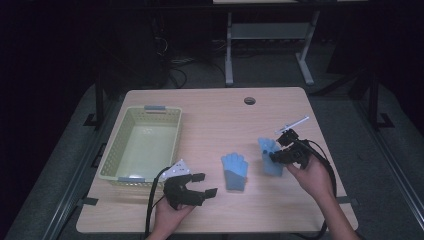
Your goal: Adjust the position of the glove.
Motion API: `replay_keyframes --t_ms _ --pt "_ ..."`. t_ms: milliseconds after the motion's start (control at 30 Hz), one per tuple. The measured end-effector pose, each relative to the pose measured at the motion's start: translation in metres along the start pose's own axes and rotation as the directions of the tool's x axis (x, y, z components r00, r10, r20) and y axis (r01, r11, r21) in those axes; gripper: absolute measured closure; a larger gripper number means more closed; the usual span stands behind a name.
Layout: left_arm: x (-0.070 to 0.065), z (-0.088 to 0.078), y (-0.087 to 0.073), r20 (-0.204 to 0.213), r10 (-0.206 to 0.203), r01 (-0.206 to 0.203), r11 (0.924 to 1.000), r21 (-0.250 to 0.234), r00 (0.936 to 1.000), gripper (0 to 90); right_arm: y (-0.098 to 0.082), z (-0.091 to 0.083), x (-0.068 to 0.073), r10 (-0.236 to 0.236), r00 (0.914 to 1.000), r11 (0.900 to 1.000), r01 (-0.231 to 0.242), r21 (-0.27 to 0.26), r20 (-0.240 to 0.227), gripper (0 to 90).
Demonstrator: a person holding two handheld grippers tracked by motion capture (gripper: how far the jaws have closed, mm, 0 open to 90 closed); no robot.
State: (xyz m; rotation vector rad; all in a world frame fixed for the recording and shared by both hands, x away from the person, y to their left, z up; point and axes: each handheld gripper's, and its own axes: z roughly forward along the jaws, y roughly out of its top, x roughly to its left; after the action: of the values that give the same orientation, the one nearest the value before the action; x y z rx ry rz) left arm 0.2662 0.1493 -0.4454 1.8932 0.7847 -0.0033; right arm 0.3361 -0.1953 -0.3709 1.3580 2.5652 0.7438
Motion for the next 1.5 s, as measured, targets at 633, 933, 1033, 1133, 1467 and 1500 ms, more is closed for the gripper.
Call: replay_keyframes --t_ms 633,933,1033,1133,1467,1500 --pt "0.001 -0.001 0.0 -0.006 -0.006 0.006 1.0 -0.004 1.0 22.4 0.019 0.013 0.038 -0.084 0.9946 0.996 0.084 0.001 -0.061 79.7" --pt "0.002 -0.002 0.0 -0.01 -0.008 0.008 0.9999 -0.01 0.9999 22.5 0.027 0.03 0.054 -0.108 0.99 0.994 0.11 0.017 -0.091 79.7" --pt "0.002 -0.002 0.0 -0.011 -0.011 0.011 0.9999 -0.008 0.9999 22.5 0.029 0.034 0.057 -0.117 0.989 0.993 0.119 0.02 -0.091 79.7" --pt "0.003 -0.002 0.0 -0.013 -0.013 0.012 0.9999 -0.012 0.9998 22.5 0.03 0.037 0.06 -0.116 0.9883 0.993 0.118 0.017 -0.1 79.7" --pt "0.004 -0.003 0.001 -0.015 -0.021 0.021 0.9996 -0.017 0.9997 22.5 0.029 0.051 0.067 -0.111 0.9865 0.993 0.115 0.029 -0.121 79.6" --pt "0.004 -0.003 0.001 -0.016 -0.022 0.021 0.9996 -0.019 0.9996 22.5 0.03 0.052 0.068 -0.114 0.9861 0.992 0.119 0.032 -0.121 79.6"
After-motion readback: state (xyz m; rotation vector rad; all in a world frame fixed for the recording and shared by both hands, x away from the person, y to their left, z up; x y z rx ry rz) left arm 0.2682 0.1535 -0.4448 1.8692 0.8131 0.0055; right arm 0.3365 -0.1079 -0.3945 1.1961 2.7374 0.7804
